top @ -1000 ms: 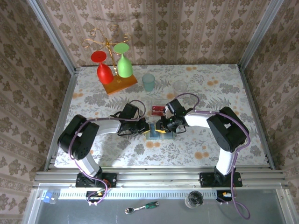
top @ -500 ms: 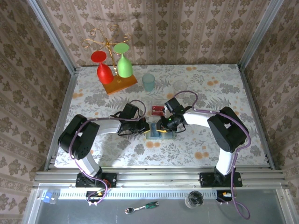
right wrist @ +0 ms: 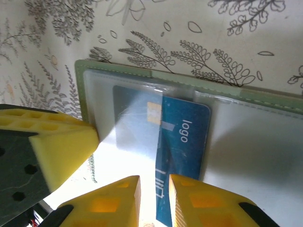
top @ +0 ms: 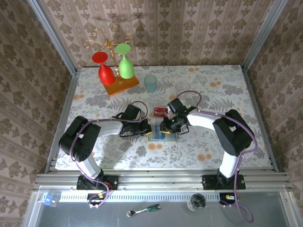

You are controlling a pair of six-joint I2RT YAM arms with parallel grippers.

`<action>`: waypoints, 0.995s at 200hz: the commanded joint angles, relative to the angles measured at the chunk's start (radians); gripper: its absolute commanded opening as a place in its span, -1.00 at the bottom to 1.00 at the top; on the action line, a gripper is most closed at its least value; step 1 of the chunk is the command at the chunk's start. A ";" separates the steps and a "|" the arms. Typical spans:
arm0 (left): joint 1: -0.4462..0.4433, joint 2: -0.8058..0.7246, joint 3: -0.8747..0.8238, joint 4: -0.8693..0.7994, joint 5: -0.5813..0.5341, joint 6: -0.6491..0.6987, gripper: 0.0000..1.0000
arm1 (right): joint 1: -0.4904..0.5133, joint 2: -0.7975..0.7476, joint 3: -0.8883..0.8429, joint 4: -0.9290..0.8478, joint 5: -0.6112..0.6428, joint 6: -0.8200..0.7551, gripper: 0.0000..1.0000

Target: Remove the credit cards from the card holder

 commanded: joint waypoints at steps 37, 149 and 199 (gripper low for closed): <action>-0.008 -0.031 0.065 -0.078 -0.005 0.031 -1.00 | 0.002 -0.075 -0.006 -0.005 0.022 -0.003 -0.49; -0.046 0.045 0.084 -0.070 -0.010 0.035 -1.00 | -0.017 -0.074 -0.043 0.012 0.023 0.006 -0.43; -0.046 0.061 0.066 -0.061 -0.008 0.030 -1.00 | -0.023 -0.051 -0.056 0.032 0.011 0.017 -0.42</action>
